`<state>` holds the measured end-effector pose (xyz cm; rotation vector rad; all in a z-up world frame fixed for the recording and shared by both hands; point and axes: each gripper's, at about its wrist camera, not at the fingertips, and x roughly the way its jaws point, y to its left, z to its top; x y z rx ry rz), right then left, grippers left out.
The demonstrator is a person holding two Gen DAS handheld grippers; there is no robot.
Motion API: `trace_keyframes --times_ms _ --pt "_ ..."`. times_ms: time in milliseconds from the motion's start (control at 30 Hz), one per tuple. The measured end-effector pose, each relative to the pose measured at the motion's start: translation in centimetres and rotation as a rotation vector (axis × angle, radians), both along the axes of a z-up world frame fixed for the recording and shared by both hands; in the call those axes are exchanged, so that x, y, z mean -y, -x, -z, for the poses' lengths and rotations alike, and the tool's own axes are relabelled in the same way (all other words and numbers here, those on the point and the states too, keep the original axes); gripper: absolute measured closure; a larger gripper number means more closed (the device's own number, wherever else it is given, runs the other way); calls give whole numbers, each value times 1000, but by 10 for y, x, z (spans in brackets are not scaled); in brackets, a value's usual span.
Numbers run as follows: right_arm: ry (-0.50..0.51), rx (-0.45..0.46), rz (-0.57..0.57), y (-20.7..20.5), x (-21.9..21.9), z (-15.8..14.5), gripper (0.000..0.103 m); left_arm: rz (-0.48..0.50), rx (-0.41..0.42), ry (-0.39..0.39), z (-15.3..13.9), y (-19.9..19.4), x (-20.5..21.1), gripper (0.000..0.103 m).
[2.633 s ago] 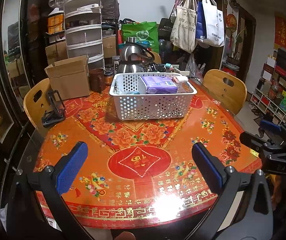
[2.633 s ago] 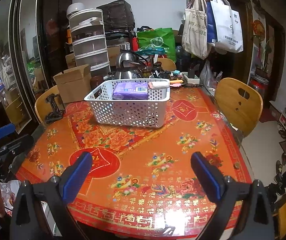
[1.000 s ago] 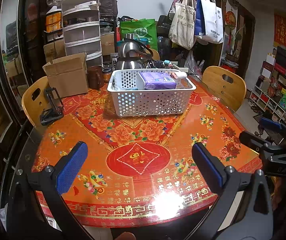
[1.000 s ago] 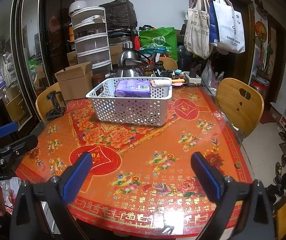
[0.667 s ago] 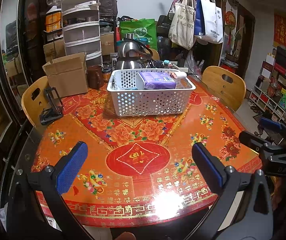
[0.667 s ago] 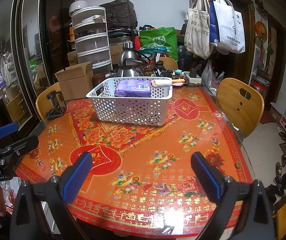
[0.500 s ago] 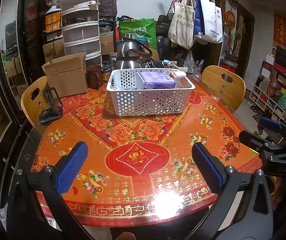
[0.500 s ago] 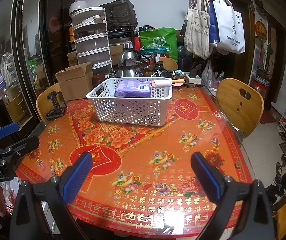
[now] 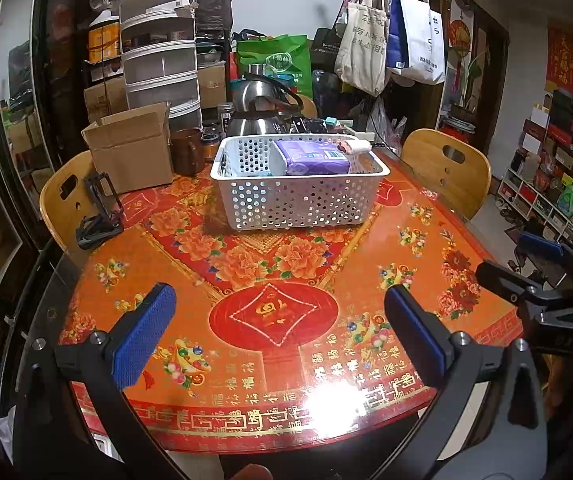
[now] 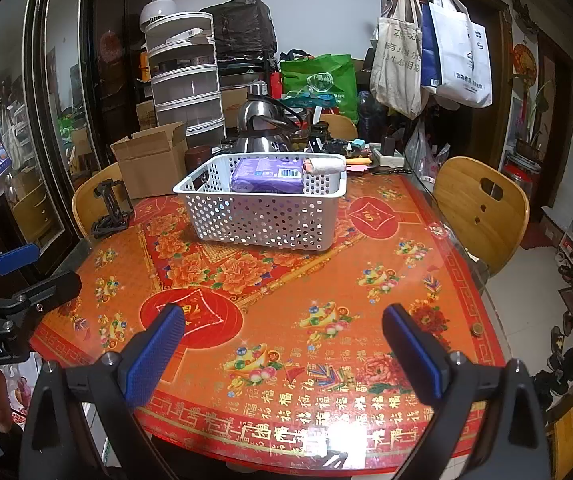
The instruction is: Organize soft objects
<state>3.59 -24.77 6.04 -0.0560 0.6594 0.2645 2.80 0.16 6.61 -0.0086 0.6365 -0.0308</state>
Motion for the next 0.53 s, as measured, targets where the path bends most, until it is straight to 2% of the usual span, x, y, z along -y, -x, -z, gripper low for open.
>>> trace_keyframes --times_ms 333,533 --pt "2 -3 -1 -1 0 2 4 2 4 -6 4 2 3 0" --pt "-1 -4 -6 -1 1 3 4 3 34 -10 4 6 5 0"
